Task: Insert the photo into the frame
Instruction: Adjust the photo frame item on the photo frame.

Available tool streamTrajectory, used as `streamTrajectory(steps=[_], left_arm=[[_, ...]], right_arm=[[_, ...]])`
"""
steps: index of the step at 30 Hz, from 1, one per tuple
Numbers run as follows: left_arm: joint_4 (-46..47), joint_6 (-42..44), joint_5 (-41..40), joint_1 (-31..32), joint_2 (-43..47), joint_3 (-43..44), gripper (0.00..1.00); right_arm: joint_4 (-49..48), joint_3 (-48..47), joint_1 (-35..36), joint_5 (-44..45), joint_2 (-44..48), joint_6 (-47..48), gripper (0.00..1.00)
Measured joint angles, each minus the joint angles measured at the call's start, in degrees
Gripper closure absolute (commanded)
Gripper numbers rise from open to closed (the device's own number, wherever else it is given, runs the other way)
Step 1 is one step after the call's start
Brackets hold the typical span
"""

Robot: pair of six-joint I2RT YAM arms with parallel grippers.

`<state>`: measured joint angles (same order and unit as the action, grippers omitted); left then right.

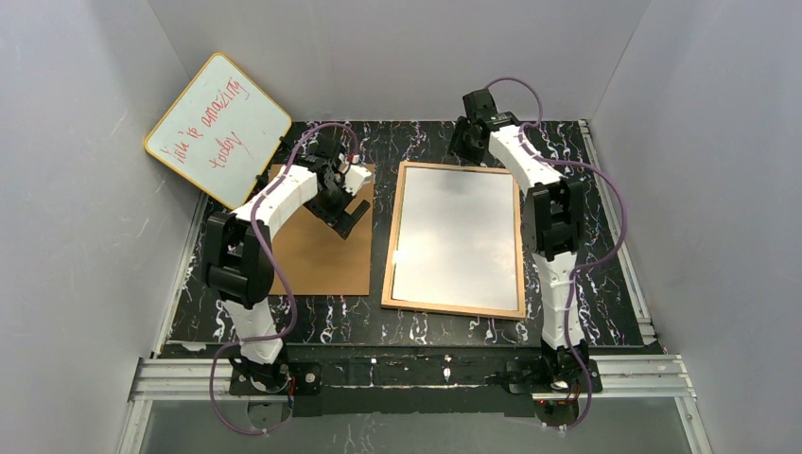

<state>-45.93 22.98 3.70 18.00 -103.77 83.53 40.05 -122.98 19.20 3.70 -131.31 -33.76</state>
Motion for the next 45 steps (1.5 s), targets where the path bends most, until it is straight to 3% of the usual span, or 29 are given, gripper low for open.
streamTrajectory(steps=[8,26,45], left_arm=[[1.0,-1.1,-0.2,2.0,-2.5,0.0,0.02],[1.8,-1.1,-1.2,4.7,-3.0,-0.2,0.02],[2.2,-0.9,-2.2,4.7,-3.0,-0.6,0.02]], right_arm=[[-1.5,0.4,-0.2,-1.4,-4.8,-0.1,0.55],[-4.3,3.8,-1.5,-1.4,-6.0,0.2,0.60],[-5.1,4.7,-1.4,-0.3,-6.1,0.6,0.58]])
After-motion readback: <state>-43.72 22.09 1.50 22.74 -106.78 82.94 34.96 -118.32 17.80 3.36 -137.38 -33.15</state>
